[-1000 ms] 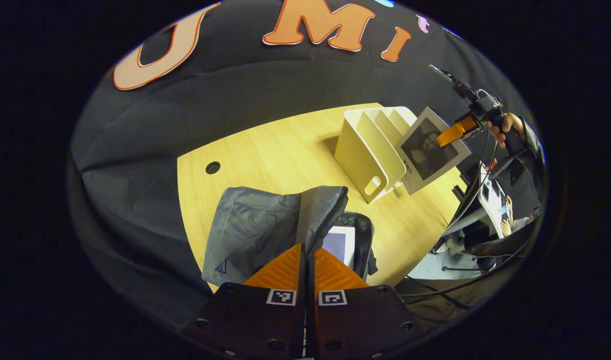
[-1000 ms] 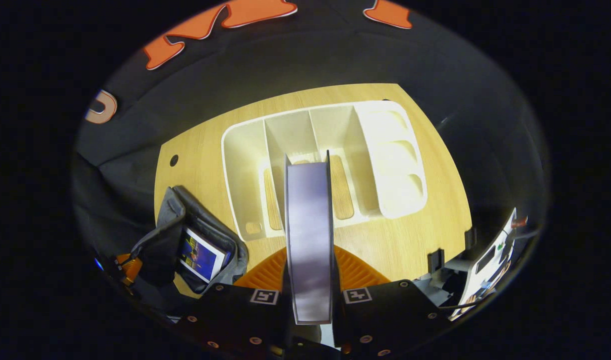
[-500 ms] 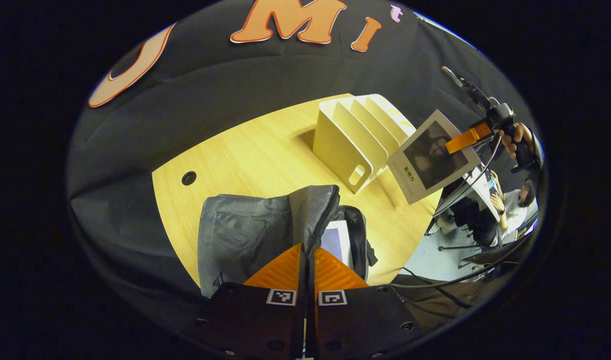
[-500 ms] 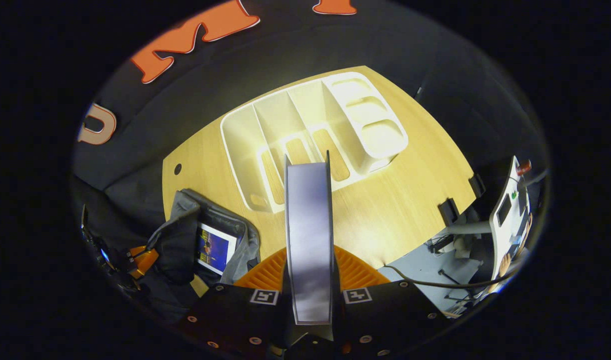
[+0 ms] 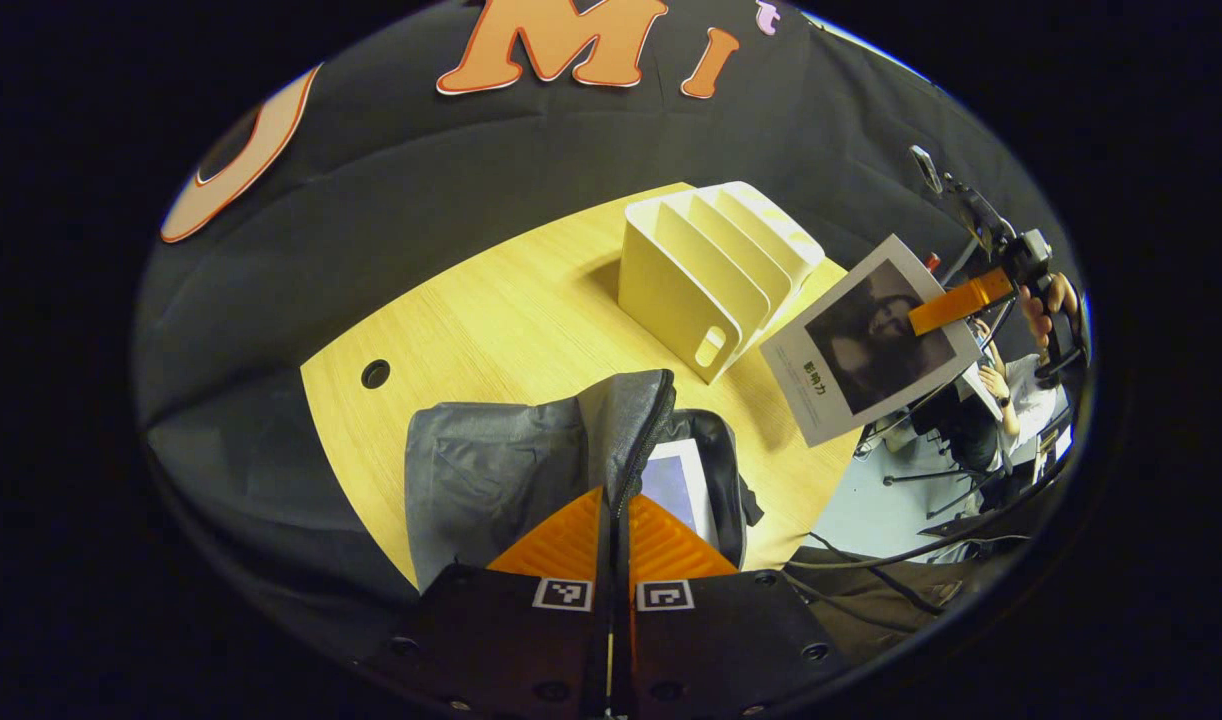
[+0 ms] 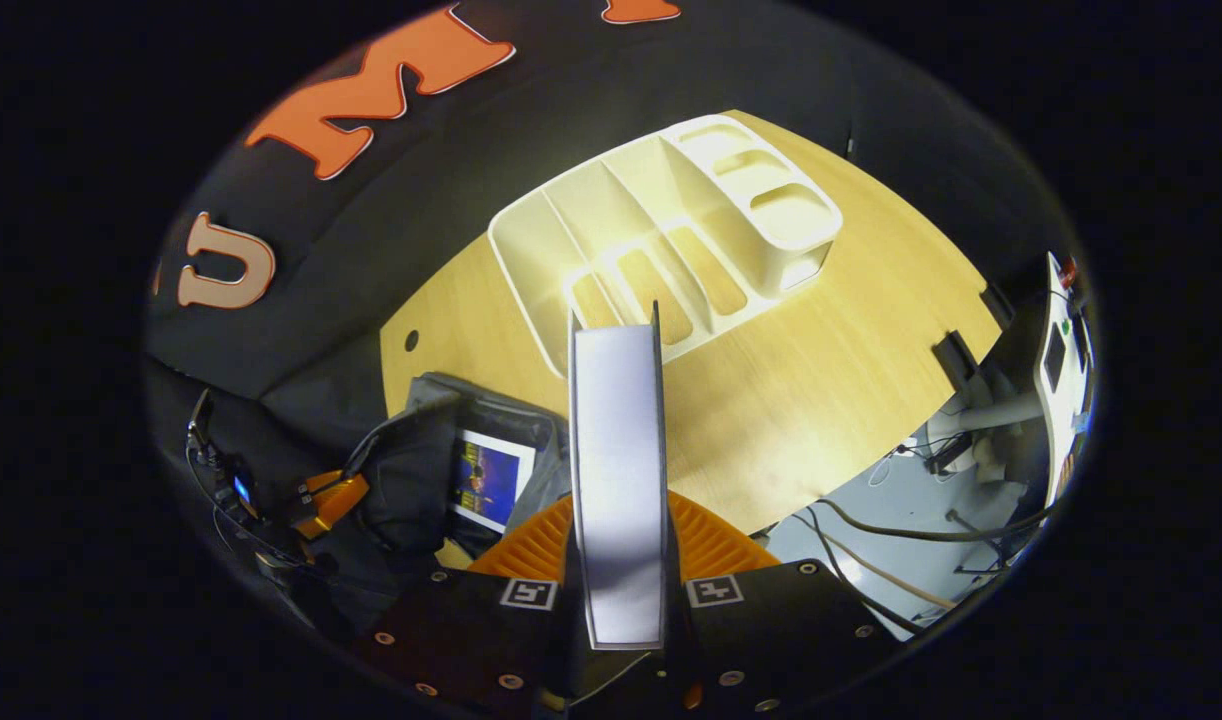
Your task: Open the schoolbag, grab two books from the bookshelf and put them into the schoolbag.
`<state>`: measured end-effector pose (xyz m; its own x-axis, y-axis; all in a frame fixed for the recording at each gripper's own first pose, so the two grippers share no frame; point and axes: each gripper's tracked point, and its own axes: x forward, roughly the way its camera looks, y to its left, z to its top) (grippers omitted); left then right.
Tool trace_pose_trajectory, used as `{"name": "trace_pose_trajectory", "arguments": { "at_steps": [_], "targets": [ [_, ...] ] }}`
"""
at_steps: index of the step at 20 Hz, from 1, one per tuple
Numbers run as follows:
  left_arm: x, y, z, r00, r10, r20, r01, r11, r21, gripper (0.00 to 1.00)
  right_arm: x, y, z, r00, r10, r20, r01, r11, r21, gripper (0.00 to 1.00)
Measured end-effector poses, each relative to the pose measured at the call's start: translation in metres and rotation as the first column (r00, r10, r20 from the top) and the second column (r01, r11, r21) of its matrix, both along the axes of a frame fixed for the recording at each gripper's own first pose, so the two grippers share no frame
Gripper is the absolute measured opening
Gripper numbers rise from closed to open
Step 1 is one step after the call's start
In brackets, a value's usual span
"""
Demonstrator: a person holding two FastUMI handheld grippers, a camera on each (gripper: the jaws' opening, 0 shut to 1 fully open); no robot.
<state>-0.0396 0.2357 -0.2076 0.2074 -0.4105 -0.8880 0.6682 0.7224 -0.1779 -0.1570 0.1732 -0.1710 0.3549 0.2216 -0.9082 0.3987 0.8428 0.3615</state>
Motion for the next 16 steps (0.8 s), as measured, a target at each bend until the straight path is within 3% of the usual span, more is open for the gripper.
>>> {"name": "trace_pose_trajectory", "arguments": {
  "at_steps": [11,16],
  "targets": [
    [0.024,0.014,0.043,0.992,0.078,0.103,-0.081,0.996,0.023,0.02,0.011,0.053,-0.003,0.992,0.035,0.121,-0.059,0.978,0.2,0.31],
    [0.029,0.018,0.049,0.984,0.132,0.117,-0.134,0.991,0.002,0.02,0.018,0.078,-0.007,0.988,0.012,0.152,-0.063,0.939,0.338,0.3]
  ]
}}
